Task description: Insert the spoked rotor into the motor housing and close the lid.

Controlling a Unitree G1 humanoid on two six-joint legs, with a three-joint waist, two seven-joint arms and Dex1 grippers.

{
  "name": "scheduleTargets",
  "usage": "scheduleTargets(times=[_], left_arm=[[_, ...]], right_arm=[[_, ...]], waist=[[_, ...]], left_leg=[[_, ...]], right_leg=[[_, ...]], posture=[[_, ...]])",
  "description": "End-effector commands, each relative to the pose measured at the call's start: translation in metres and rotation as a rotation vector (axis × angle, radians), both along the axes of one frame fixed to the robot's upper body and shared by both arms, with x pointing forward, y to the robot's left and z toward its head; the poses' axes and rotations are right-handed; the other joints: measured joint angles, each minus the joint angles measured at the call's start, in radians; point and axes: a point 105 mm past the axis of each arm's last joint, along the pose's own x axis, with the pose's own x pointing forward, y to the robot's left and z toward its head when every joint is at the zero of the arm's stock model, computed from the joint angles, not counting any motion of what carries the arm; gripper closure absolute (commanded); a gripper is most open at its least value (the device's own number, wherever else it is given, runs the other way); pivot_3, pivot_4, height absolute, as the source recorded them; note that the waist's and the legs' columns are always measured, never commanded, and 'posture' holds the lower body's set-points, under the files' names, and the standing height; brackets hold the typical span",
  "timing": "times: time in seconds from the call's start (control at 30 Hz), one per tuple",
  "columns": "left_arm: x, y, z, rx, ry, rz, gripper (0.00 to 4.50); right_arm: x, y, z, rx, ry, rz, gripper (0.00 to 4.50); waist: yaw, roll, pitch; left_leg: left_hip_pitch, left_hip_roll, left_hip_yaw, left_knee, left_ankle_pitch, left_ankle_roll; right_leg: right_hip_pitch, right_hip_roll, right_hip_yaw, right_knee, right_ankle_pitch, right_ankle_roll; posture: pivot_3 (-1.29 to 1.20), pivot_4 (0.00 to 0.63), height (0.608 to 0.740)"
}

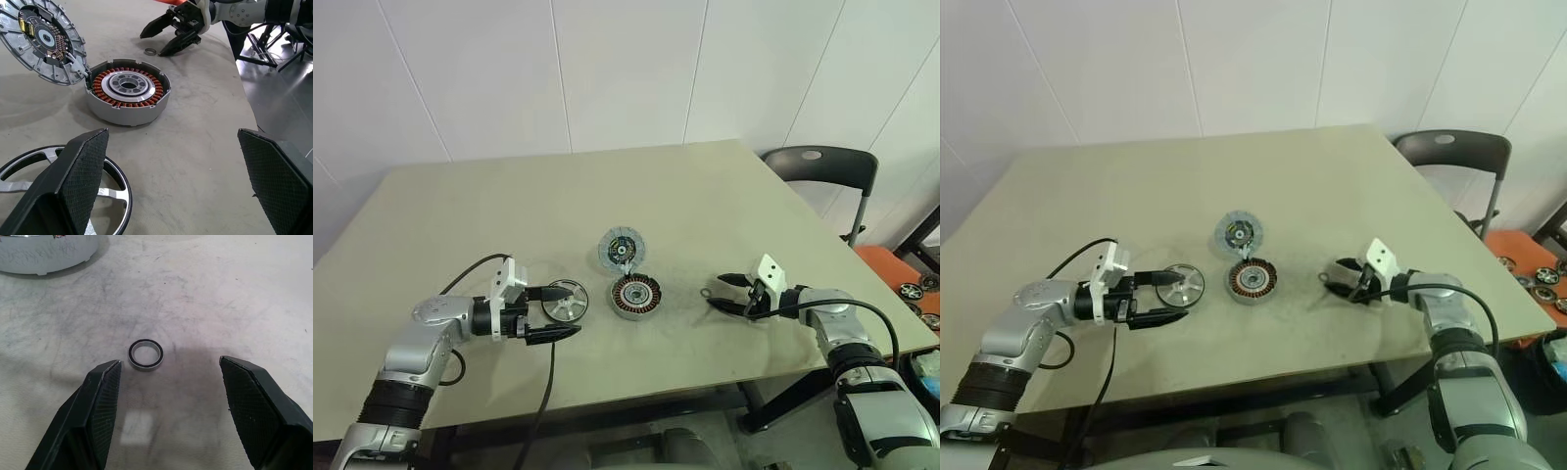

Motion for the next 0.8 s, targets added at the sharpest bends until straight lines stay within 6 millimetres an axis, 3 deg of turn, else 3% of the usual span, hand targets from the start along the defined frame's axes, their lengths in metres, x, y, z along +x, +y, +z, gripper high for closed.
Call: scheduleTargets(times=[0.03,0.8], left_arm=[[0.002,-0.003,0.012,-0.015,-0.053,-0.007,0.01],[-0.001,0.002,0.006,-0.007,-0.038,0.017,0.01]], right_arm=[[0.006,-0.005,0.006,-0.010,-0.023,-0.028,1.17],[-0.023,0.032,0.001,0.094,0.015,0.111,1.17]], waist=[[0.000,0.000,0.000],[0.002,0.000,0.000]], left_leg=[[0.000,0.000,0.000,0.000,0.000,0.000],[-0.001,0.001,-0.001,-0.003,-0.001,0.001]], right_leg=[[0.000,0.000,0.000,0.000,0.000,0.000],[-0.004,0.000,-0.001,0.000,0.000,0.000]], posture=[[0.00,0.000,0.740],[0.00,0.000,0.740]])
